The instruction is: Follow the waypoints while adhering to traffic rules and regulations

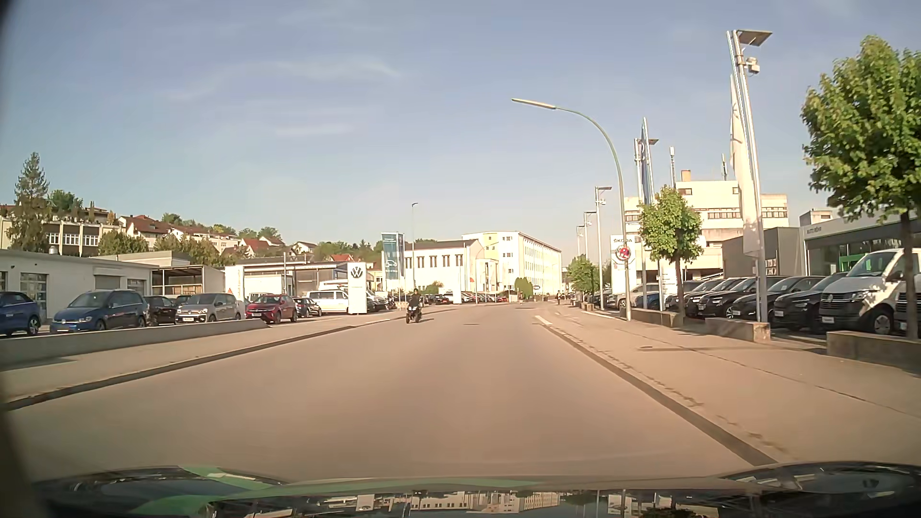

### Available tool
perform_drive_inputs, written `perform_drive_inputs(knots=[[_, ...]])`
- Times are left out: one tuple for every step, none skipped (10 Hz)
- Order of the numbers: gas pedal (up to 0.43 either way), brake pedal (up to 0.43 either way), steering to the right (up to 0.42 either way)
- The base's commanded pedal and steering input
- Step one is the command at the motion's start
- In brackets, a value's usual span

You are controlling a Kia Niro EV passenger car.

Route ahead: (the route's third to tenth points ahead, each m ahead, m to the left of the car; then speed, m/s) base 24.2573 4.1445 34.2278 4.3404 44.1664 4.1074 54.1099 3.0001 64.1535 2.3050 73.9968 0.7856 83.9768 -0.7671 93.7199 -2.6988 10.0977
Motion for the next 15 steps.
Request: perform_drive_inputs(knots=[[0.138,0.000,-0.002],[0.138,0.000,-0.002],[0.138,0.000,-0.002],[0.138,0.000,-0.001],[0.138,0.000,0.001],[0.138,0.000,0.001],[0.138,0.000,0.001],[0.138,0.000,0.001],[0.138,0.000,0.001],[0.130,0.000,0.001],[0.118,0.000,0.001],[0.118,0.000,0.001],[0.118,0.000,0.001],[0.118,0.000,0.002],[0.118,0.000,0.001]])
